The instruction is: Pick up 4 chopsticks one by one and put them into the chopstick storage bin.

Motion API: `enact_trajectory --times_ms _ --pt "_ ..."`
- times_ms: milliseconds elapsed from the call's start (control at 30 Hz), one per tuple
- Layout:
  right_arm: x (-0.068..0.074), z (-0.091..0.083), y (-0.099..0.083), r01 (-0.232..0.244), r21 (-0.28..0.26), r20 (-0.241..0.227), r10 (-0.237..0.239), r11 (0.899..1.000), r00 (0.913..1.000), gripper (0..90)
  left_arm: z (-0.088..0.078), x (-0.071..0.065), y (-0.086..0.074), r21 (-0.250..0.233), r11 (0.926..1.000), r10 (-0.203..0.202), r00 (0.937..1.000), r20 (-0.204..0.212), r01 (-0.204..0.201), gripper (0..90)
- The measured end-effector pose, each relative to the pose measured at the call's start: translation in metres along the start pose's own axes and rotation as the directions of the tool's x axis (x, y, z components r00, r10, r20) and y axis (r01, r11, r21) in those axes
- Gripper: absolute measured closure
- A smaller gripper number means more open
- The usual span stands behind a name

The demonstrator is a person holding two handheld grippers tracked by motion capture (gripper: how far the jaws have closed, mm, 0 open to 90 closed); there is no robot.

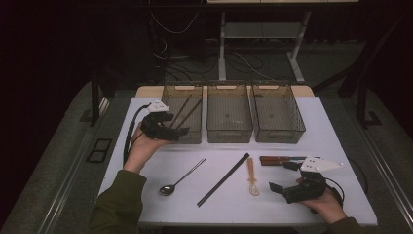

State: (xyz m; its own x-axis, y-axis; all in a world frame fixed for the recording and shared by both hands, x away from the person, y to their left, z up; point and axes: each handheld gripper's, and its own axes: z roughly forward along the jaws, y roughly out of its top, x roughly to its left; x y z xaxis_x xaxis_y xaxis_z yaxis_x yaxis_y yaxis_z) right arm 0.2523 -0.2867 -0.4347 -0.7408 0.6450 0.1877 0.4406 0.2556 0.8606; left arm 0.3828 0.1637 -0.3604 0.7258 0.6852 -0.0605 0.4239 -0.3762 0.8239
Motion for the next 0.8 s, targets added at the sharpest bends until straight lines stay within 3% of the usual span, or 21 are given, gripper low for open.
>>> enact_trajectory --times_ms 467,800 --pt "-0.001 -0.001 0.0 -0.007 -0.005 0.005 0.007 1.0 1.0 0.7 -0.021 -0.036 -0.031 -0.049 0.9982 0.039 0.9968 0.069 -0.036 10.3" --pt "-0.001 -0.001 -0.001 -0.01 -0.003 0.005 0.01 1.0 0.9999 0.7 -0.02 -0.051 -0.056 -0.04 0.9976 0.059 0.9959 0.068 -0.056 8.4"
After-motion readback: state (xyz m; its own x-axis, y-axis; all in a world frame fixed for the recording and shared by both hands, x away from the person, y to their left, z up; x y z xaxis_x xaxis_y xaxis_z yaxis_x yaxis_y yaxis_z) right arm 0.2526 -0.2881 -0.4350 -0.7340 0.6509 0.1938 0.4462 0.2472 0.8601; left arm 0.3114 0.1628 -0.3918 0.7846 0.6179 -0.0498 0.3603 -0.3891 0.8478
